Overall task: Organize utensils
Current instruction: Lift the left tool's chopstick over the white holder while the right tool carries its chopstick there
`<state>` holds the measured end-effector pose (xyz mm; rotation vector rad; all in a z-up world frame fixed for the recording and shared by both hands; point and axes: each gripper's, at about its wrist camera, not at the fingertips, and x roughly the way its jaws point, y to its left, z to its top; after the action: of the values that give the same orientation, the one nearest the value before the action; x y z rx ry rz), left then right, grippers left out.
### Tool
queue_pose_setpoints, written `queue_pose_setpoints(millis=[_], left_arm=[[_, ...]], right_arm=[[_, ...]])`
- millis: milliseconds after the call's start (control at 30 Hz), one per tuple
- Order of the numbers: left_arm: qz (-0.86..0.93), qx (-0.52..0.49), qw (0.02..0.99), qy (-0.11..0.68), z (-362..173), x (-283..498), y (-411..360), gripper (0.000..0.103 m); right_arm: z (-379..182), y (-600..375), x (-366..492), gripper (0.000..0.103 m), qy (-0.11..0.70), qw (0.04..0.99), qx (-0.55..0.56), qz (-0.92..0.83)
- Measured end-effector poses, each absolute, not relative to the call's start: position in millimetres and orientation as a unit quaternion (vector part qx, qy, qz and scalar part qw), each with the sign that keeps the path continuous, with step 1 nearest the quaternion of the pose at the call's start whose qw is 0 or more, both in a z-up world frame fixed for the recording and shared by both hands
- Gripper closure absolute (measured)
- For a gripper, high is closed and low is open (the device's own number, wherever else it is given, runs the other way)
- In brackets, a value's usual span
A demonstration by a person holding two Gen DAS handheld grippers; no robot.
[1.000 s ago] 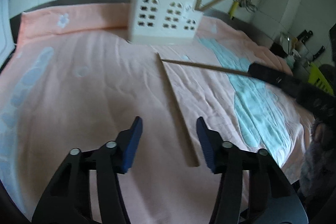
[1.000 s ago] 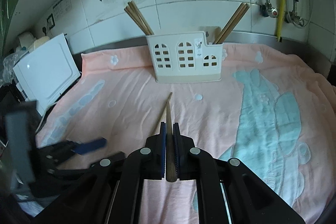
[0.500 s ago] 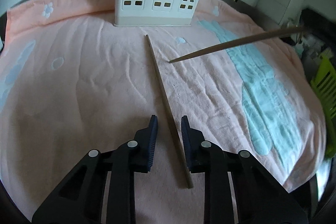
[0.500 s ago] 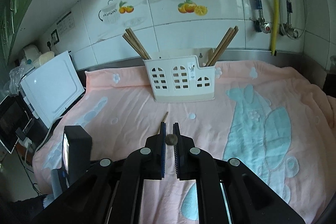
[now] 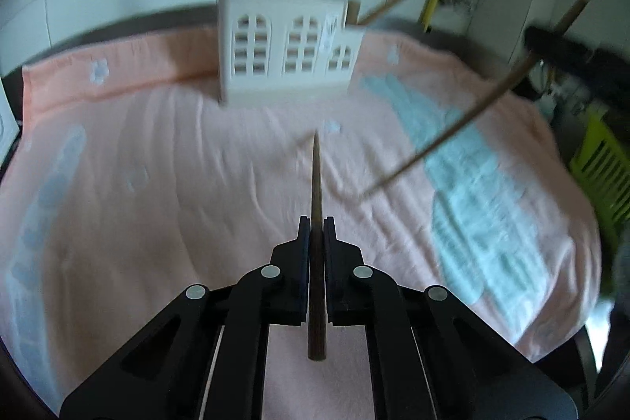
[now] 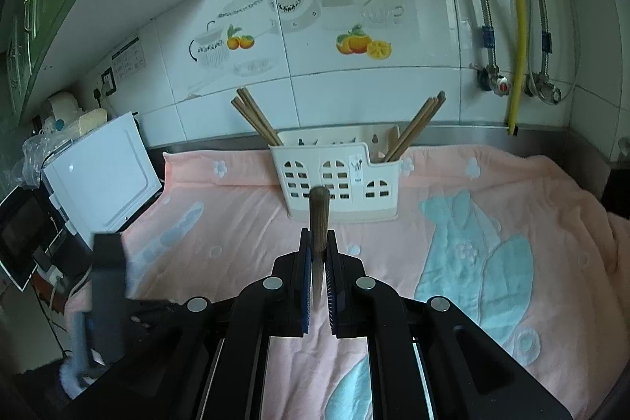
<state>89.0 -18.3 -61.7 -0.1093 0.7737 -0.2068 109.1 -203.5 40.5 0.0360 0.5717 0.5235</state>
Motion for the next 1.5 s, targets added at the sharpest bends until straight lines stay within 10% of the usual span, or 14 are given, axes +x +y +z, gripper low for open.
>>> queue_pose_setpoints(millis=[1067,1500], left_arm=[[-0.118,-0.025,0.966,0.228,138,168,21,0.098],[-0.082,-0.011,0.957,0.279,123,217,33,0.098]], right_arm=[[166,-205,274,0.096,0.23,0.949,0.025,0.213],[140,-192,313,0.096,0.254,0.946,0.024,0.2]])
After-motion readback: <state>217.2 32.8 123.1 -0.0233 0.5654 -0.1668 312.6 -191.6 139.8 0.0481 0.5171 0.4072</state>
